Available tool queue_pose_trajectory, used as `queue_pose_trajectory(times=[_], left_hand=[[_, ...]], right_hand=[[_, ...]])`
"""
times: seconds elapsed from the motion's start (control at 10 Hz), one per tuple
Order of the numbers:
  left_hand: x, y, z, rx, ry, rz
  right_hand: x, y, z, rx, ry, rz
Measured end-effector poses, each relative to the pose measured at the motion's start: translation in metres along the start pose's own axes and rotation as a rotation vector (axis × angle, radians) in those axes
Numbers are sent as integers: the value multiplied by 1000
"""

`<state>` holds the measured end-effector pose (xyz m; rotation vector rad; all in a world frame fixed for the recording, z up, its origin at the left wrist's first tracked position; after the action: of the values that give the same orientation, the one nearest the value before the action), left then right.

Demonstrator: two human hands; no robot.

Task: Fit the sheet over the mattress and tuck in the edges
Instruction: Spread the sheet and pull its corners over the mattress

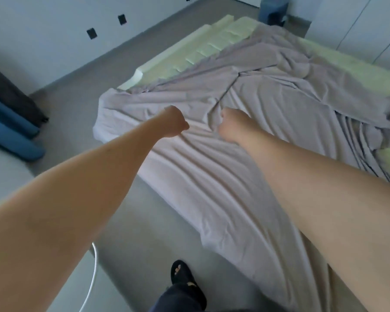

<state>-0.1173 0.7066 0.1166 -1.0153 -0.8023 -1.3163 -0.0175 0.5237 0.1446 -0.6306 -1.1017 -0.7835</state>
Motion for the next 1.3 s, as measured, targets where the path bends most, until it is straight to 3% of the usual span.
queue_pose_trajectory(times=[0.1, 0.2, 0.3, 0.4, 0.5, 0.6, 0.7, 1.0, 1.1, 1.3], left_hand=[[-5, -37, 80, 116, -85, -23], [-16, -60, 137, 324, -187, 52], [-35, -70, 187, 638, -357, 116], [-55, -69, 235, 532, -232, 152], [-84, -72, 267, 865, -551, 62], [-101, -75, 308, 960, -663, 38], [-110, -81, 353, 1195, -866, -29], [-204, -103, 476, 1220, -811, 78], [-262, -109, 520, 1215, -844, 133], [-400, -125, 537, 1172, -986, 326]], right_hand=[[-2, 40, 78, 47, -8, -9], [-5, 73, 128, 78, -10, -18], [-15, 109, 172, 129, -21, -16], [-30, 145, 208, 170, -31, 3], [-52, 187, 242, 199, -20, 20], [-73, 230, 280, 234, -8, 57], [-94, 267, 319, 253, 0, 87], [-190, 351, 451, 250, 21, 127], [-240, 377, 491, 217, 29, 163], [-364, 376, 519, 90, -6, 324]])
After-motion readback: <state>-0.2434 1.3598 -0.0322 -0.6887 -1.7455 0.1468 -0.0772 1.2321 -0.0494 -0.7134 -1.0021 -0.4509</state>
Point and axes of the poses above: each hand's wrist, its own y-axis towards the middle knuckle, its own x-axis out of the back of the hand, z = x × y, the point moved 2 cm from there along y, towards the middle knuckle, and after that the axes turned 13 degrees about -z, right-handed, at the moved point
